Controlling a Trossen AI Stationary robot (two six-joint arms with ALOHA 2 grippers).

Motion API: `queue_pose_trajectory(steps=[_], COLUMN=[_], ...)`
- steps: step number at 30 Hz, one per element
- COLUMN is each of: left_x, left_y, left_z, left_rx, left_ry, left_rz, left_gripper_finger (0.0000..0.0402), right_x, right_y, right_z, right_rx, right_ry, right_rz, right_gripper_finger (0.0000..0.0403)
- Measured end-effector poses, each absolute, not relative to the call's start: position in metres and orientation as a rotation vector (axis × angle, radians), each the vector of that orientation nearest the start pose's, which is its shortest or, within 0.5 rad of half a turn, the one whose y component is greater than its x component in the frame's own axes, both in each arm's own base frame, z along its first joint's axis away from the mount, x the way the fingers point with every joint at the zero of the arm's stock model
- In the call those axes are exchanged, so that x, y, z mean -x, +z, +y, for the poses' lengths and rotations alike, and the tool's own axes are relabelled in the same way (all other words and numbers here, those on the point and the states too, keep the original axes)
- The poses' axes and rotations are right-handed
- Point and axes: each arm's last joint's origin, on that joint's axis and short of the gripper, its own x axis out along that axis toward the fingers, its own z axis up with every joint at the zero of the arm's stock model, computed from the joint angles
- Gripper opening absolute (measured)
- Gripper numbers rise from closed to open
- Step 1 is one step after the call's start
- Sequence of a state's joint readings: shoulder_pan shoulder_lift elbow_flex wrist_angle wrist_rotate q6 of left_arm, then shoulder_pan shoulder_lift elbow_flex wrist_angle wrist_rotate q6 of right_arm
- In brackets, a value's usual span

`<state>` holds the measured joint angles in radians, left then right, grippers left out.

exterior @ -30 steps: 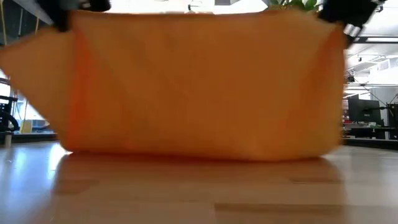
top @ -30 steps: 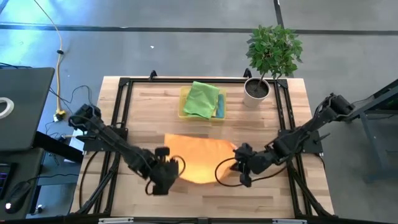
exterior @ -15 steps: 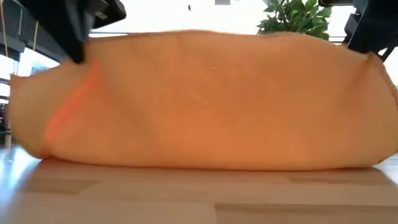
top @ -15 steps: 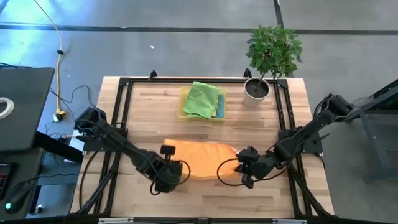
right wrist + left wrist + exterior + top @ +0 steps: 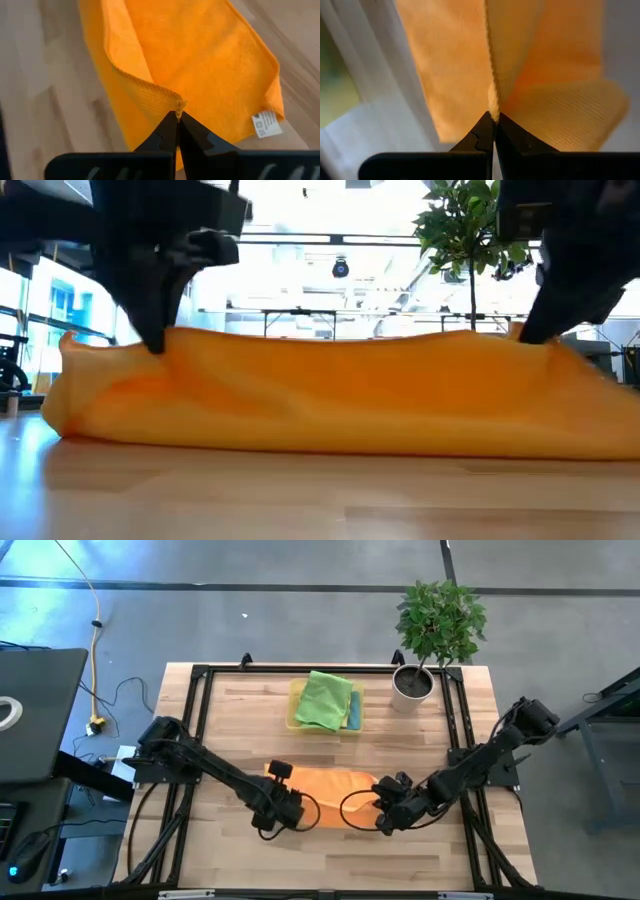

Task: Fold microfiber towels
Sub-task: Fold the orange microfiber cloth

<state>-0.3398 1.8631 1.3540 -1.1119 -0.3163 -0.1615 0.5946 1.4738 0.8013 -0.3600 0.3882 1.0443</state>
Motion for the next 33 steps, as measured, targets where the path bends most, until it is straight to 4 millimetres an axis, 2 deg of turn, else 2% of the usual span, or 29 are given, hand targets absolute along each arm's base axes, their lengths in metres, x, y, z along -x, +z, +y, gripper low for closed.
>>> queue_pose_trajectory(steps=[5, 16, 23, 28, 33], left_x=[-0.319, -0.326, -0.331, -0.333, -0.336], left_y=[0.182, 0.183, 0.183, 0.179, 0.175], left_z=[-0.092, -0.067, -0.047, -0.039, -0.035], left_rx=[-0.433, -0.507, -0.468, -0.423, -0.442], left_ry=[0.178, 0.202, 0.223, 0.146, 0.203], left_rz=[1.609, 1.610, 1.620, 1.661, 1.646], left_gripper_finger=[0.0001, 0.0001, 0.0001, 0.0001, 0.0001], right_x=[-0.233, -0.236, -0.236, -0.238, -0.239], right_y=[0.176, 0.174, 0.172, 0.172, 0.171], right_z=[0.138, 0.124, 0.112, 0.107, 0.104], right_rx=[-0.475, -0.450, -0.431, -0.449, -0.450], right_ry=[-0.370, -0.451, -0.514, -0.522, -0.537], right_rz=[0.861, 0.868, 0.904, 0.916, 0.924], right_gripper_finger=[0.0000, 0.0000, 0.0000, 0.0001, 0.0034])
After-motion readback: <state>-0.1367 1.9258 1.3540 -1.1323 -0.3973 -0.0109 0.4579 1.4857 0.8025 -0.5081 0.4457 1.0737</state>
